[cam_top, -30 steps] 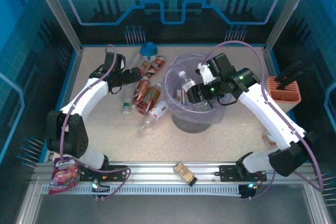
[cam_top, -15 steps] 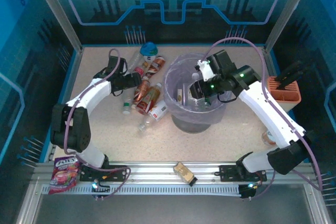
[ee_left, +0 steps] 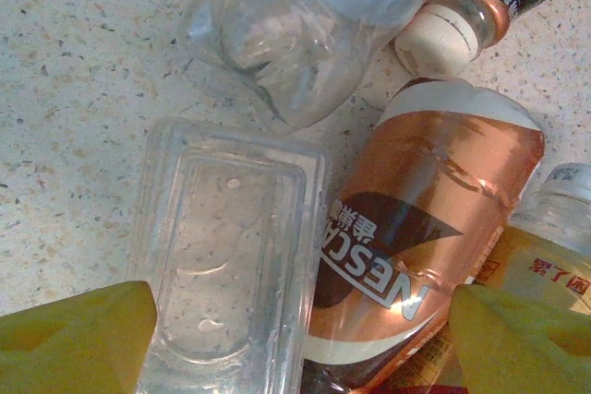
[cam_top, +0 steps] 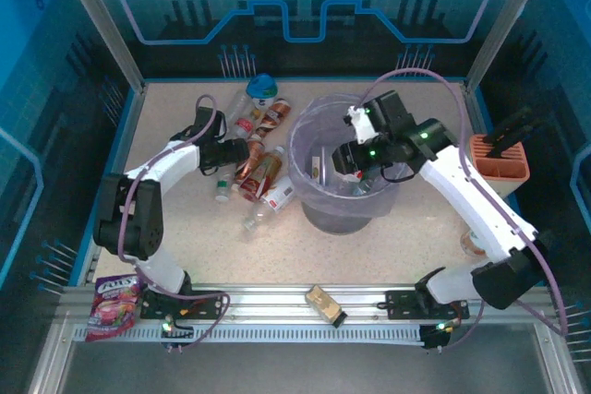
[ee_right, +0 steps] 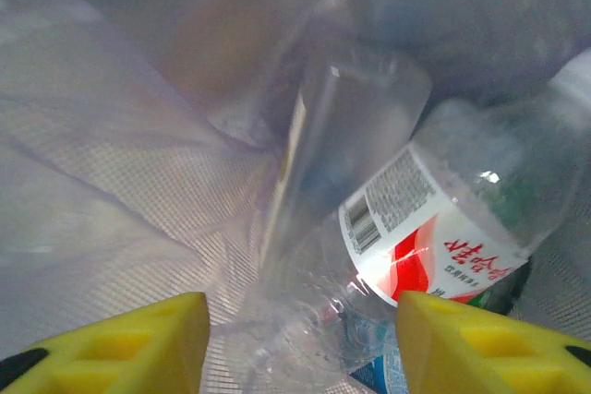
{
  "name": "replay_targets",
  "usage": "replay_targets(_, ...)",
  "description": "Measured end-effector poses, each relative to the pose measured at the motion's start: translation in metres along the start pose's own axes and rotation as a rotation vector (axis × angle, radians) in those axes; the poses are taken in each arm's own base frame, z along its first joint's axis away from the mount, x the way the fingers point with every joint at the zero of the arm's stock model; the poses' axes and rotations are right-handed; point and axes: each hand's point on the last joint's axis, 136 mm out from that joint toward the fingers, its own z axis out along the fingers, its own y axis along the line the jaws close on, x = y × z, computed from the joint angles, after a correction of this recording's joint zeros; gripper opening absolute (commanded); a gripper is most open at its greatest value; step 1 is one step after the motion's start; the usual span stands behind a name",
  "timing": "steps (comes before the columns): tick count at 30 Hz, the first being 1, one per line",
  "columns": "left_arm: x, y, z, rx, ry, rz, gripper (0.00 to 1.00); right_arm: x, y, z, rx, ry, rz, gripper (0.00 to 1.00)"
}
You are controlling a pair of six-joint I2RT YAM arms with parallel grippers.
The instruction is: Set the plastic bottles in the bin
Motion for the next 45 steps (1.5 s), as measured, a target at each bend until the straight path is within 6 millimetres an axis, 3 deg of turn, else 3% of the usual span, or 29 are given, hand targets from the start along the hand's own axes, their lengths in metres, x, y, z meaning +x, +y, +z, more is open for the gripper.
replay_targets(3, 0.005, 0.004, -0.004, -0.013, 0.003, 0.0, 0.84, -0.015, 0.005, -0.028, -0.011, -0.092, -0.009, 0.64)
replay_targets(6, 0.014, 0.011, -0.006, -0.034, 0.015, -0.003, 0.82, -0.022, 0.005, -0.044, -0.013, -0.147, -0.012, 0.64)
replay_targets(16, 0.018, 0.035, 0.0, -0.113, 0.027, -0.079, 0.66, -0.022, 0.004, -0.043, -0.014, -0.144, -0.008, 0.65)
replay_targets(26, 0.025, 0.04, 0.013, -0.127, 0.063, -0.085, 0.81, -0.022, 0.002, -0.043, -0.023, -0.143, 0.002, 0.66)
replay_targets(39, 0.026, 0.04, 0.012, -0.126, 0.064, -0.084, 0.51, -0.025, 0.001, -0.047, -0.02, -0.156, 0.005, 0.66)
replay_targets(42, 0.028, 0.043, 0.003, -0.146, 0.068, -0.082, 0.48, -0.033, 0.002, -0.055, -0.022, -0.189, 0.003, 0.66)
replay_targets(45, 0.021, 0.043, -0.018, -0.147, 0.033, -0.085, 0.45, -0.043, 0.006, -0.065, -0.033, -0.245, -0.007, 0.66)
